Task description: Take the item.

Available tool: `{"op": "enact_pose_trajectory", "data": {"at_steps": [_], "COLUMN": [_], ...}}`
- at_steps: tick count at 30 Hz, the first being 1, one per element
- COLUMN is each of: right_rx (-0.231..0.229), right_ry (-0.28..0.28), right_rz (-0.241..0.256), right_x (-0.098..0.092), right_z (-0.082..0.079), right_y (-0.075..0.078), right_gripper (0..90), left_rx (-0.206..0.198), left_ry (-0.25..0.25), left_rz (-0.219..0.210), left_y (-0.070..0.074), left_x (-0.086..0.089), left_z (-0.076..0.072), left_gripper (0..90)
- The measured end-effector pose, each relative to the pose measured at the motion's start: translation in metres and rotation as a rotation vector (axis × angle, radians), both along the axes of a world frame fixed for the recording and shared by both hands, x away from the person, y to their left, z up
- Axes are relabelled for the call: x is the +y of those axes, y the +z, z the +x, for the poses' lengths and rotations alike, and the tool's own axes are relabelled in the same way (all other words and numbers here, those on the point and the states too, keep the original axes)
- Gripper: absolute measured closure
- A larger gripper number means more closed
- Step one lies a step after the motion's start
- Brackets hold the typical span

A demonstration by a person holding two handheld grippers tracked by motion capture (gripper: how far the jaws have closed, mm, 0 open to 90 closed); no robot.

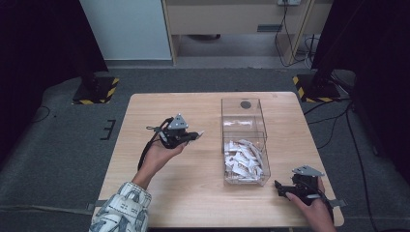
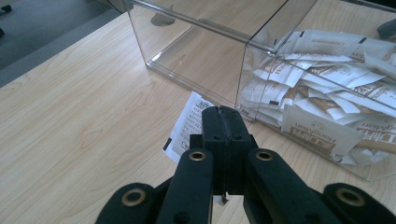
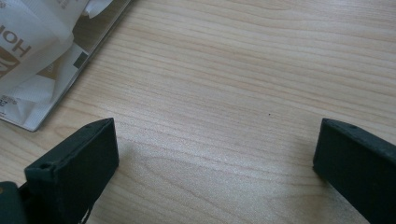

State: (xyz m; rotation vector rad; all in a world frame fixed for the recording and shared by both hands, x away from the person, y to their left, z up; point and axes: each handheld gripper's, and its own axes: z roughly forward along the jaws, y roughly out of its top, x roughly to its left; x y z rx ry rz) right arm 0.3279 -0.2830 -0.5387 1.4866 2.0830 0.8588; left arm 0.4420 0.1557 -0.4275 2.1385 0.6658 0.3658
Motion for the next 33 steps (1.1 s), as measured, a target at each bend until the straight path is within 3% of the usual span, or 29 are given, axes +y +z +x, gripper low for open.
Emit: {"op": "enact_pose_trajectory", "data": {"at_steps": [20,33], "right_rx": [0.000,0.000], "right_ry": [0.000,0.000], "right_rz": [0.000,0.000], "right_x": [0.000,0.000], "right_z": [0.000,0.000], "right_y": [0.000,0.000], "right_gripper": [0.5,0.5], "left_rx": [0.057,0.066], "left_ry": [0.052,0.080], "left_rz": [0.016,0.028], "left_y": [-0.034,-0.042], "left_x": [0.024,0.035], "left_z": [0.004,0.009], "left_gripper": [89.8,89.8]}}
